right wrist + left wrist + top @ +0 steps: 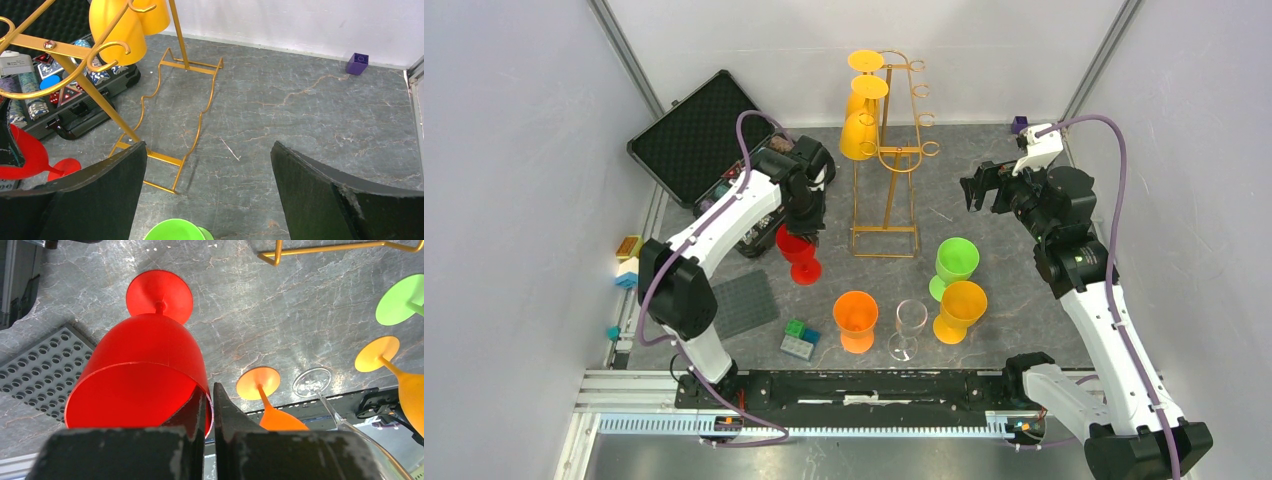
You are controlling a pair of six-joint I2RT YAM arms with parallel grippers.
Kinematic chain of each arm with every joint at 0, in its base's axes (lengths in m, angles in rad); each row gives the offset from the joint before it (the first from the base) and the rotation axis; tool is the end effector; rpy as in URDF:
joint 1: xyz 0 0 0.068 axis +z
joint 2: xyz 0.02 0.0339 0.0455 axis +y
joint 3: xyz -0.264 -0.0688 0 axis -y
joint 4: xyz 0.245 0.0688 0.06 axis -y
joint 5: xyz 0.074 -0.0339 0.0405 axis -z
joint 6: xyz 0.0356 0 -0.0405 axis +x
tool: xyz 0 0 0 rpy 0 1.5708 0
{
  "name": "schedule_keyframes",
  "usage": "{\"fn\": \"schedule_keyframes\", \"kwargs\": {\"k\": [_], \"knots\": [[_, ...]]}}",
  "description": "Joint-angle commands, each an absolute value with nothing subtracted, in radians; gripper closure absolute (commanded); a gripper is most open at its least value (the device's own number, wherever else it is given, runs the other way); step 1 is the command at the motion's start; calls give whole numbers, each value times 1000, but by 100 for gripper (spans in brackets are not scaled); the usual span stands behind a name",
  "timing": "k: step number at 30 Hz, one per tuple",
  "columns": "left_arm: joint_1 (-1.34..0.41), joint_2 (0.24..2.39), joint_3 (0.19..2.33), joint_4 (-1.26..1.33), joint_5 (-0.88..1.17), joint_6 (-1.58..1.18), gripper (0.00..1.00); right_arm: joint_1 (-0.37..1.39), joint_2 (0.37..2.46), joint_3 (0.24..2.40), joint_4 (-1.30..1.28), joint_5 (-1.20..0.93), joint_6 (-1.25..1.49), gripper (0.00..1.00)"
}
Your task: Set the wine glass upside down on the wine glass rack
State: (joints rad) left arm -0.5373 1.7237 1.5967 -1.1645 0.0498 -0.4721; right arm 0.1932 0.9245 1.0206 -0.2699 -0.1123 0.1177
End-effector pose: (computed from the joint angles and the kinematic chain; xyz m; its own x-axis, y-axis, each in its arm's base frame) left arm 0.2921 -0.1761 0.2976 -0.9733 0.0512 -0.2238 0.0902 0.9817 -0.1680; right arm 0.2022 0.0436 0.3886 -0.2037 0.0791 -0.9758 -0.2771 0.9513 0.1349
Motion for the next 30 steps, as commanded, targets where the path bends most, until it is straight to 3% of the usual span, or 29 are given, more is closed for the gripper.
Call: {"fn": "schedule_keyframes", "kwargs": {"k": [1, 20, 30], "knots": [[-540, 1658, 1635, -1173, -17, -435, 98, 188, 921, 1063, -240, -111, 124, 2], [-537, 1562, 2147, -1233, -188, -342, 98, 189, 960, 1182, -213, -171, 209, 2], [-537, 1421, 2142, -982, -166, -338, 98, 188, 992, 1210, -147, -279, 272, 3]]}}
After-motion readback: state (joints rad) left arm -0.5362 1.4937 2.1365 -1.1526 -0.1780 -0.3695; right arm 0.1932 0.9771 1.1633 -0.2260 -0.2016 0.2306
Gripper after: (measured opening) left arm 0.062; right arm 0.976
